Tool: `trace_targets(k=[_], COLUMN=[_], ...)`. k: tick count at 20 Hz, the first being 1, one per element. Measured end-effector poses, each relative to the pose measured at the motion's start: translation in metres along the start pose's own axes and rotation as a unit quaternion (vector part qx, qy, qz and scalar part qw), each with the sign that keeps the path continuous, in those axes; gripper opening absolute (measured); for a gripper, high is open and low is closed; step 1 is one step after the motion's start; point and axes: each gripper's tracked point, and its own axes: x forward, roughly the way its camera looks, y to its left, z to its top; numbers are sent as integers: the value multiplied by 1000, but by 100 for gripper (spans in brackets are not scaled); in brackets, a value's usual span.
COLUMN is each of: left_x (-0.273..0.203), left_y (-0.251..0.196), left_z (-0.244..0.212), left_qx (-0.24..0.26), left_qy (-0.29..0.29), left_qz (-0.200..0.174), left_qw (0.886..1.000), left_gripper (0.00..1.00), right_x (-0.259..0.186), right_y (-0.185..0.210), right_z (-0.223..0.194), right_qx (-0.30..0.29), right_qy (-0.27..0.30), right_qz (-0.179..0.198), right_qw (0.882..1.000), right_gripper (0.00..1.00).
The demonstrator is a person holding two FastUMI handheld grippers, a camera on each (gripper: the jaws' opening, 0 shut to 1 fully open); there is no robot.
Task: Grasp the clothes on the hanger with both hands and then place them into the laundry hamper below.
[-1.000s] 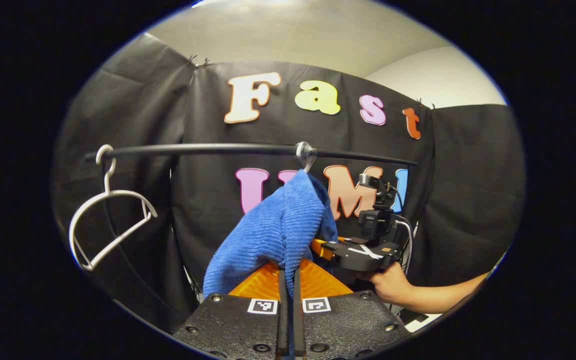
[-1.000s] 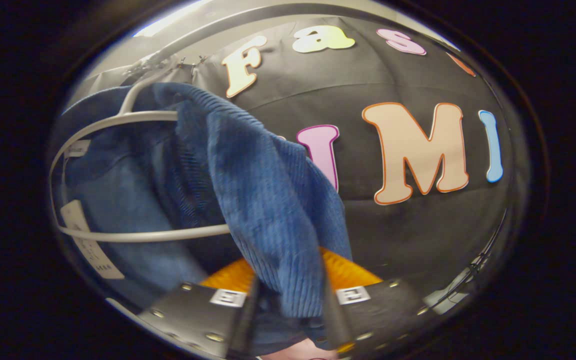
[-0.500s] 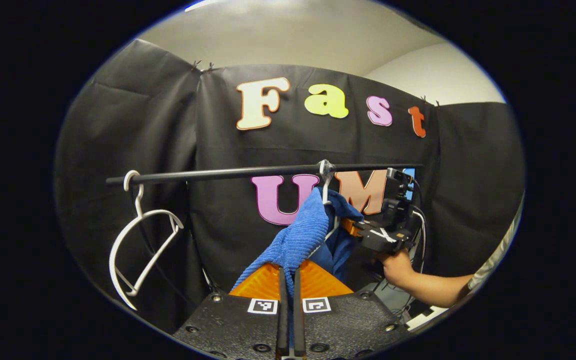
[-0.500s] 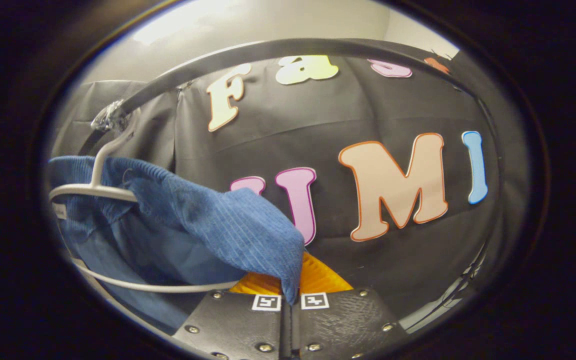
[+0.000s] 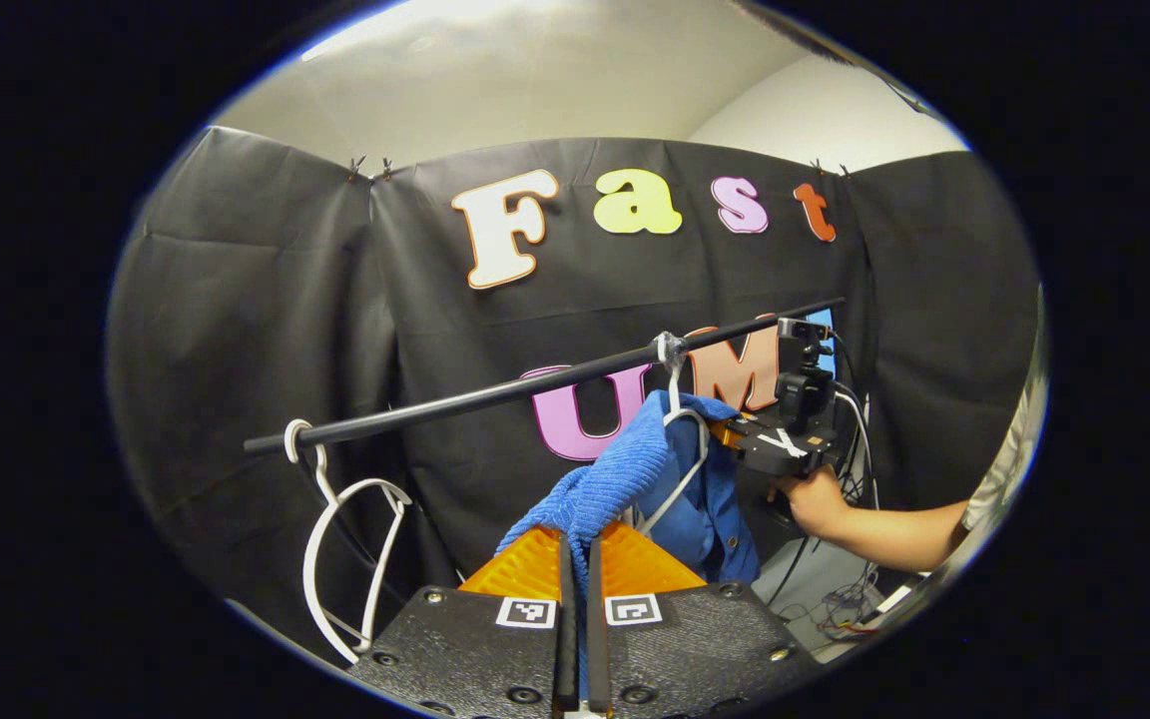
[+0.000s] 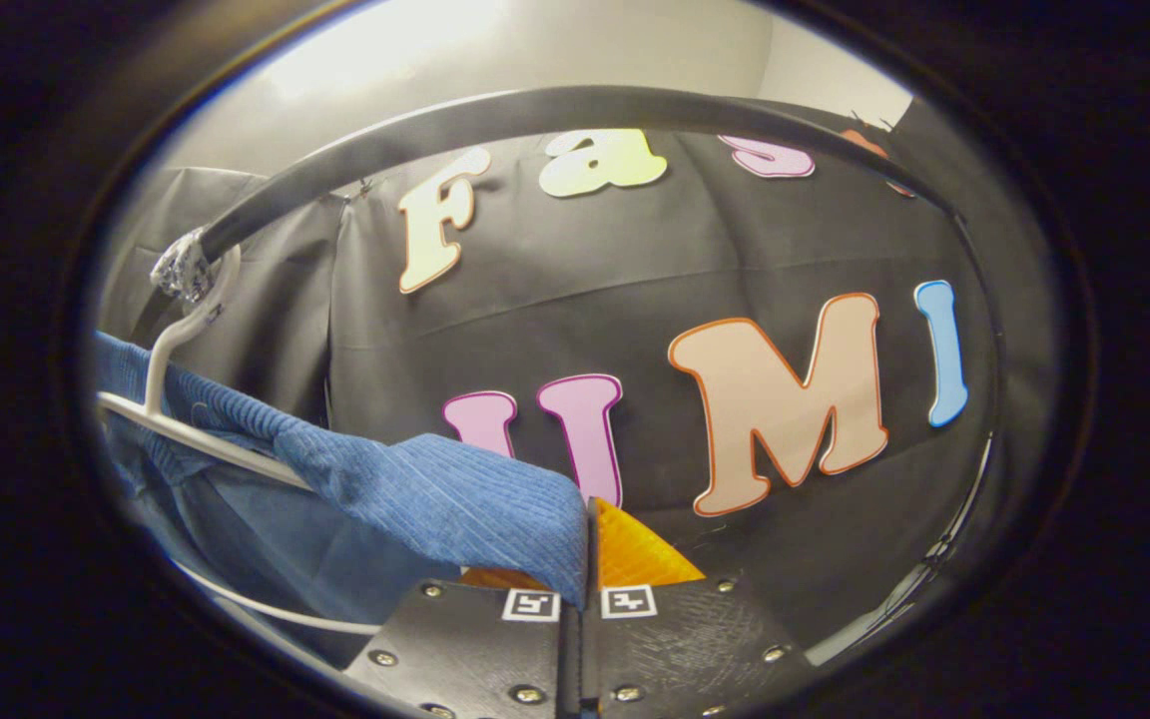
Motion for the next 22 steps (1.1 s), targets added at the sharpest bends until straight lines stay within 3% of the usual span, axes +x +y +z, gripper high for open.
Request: trace_targets(k=[1,4,5,6,7,11,14,18,19,22], left_x=[4,13,19,27,35,64,81,114,118,134], left_y=[6,17,17,20,19,6,14,31,28,8], left_z=[-2,-10,-12,-12,-13,-17,-26,-40,-43,-41], left_qx=[17,68,80,91,97,111,108,76,59,48], left_qy=[8,39,42,45,43,34,31,31,30,-4], left_qz=[-2,-24,-33,-42,-53,-88,-85,-56,-53,-50], left_qw=[1000,997,995,994,993,989,990,995,996,998], left_gripper=[1,7,0,4,0,4,7,4,7,4], right_x=[3,10,13,18,22,34,39,58,51,51], right_y=[1,-6,-9,-14,-20,-41,-45,-52,-55,-77], right_z=[0,10,14,16,13,2,-3,-13,-18,-36], right_qx=[-2,-2,0,3,6,14,20,33,35,47], right_qy=[-5,-26,-30,-30,-24,1,5,9,23,45], right_qz=[-2,-8,-9,-11,-13,-34,-38,-46,-50,-72], right_qw=[1000,1000,1000,999,1000,999,999,998,998,995], right_gripper=[1,1,1,1,1,1,1,1,1,1])
